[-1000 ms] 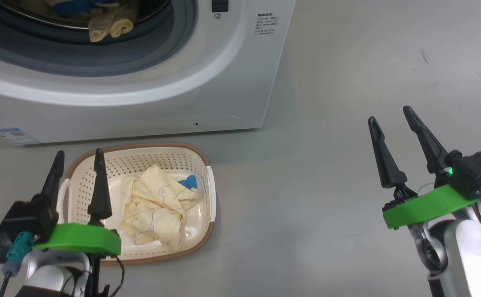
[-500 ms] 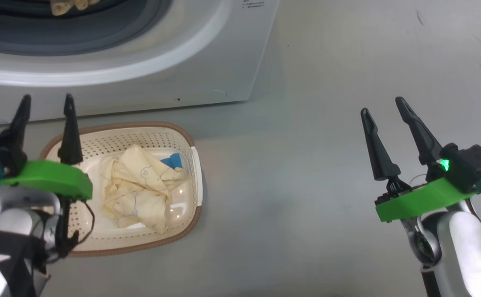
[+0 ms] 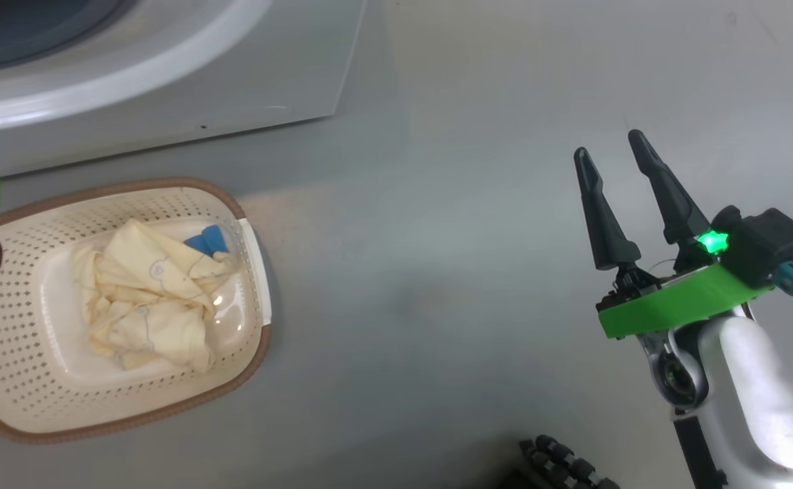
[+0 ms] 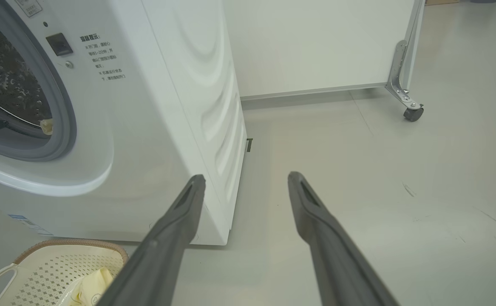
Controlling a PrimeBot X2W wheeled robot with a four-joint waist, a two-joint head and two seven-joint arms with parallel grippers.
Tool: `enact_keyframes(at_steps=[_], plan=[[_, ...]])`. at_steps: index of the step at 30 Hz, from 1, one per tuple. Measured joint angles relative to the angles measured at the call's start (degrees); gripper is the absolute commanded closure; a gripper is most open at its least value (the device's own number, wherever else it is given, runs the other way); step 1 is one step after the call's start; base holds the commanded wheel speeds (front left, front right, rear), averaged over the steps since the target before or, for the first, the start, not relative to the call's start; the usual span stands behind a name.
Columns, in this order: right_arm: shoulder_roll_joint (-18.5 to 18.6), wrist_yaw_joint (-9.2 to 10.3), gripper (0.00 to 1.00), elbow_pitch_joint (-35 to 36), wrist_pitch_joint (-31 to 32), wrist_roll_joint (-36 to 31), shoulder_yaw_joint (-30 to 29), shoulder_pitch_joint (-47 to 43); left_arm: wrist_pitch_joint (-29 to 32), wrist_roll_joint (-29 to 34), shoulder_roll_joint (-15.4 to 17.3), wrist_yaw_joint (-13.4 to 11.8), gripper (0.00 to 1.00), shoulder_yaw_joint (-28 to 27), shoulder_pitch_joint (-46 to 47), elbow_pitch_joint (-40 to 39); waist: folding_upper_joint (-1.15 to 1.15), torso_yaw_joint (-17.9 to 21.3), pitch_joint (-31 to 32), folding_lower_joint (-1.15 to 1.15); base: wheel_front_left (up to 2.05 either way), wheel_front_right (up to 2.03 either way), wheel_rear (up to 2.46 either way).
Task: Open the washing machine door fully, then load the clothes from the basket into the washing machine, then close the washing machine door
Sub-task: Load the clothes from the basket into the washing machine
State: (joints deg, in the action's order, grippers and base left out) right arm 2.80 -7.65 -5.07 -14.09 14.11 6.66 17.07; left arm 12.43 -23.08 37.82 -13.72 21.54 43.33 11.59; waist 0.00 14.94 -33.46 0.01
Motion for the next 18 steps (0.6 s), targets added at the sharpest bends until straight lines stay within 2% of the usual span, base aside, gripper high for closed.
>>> enact_keyframes(at_steps=[2,6,18], plan=[[0.0,0.0,0.0,-0.6,-0.3,0.8,0.7,0.4,1.7,1.1,1.5,0.3,0.0,0.9,2.0,1.3,0.0,1.2,-0.9,0.0,0.0,0.0,0.0],[0.0,0.0,0.0,-0.8,-0.4,2.3,1.4,1.2,4.3,1.9,3.1,2.7,0.0,1.8,6.2,3.1,0.0,2.9,-2.9,0.0,0.0,0.0,0.0],[-0.1,0.0,0.0,0.2,-0.4,4.9,3.0,3.5,15.1,0.8,8.4,12.4,0.0,3.0,18.6,7.3,0.0,6.5,-7.8,0.0,0.0,0.0,0.0]])
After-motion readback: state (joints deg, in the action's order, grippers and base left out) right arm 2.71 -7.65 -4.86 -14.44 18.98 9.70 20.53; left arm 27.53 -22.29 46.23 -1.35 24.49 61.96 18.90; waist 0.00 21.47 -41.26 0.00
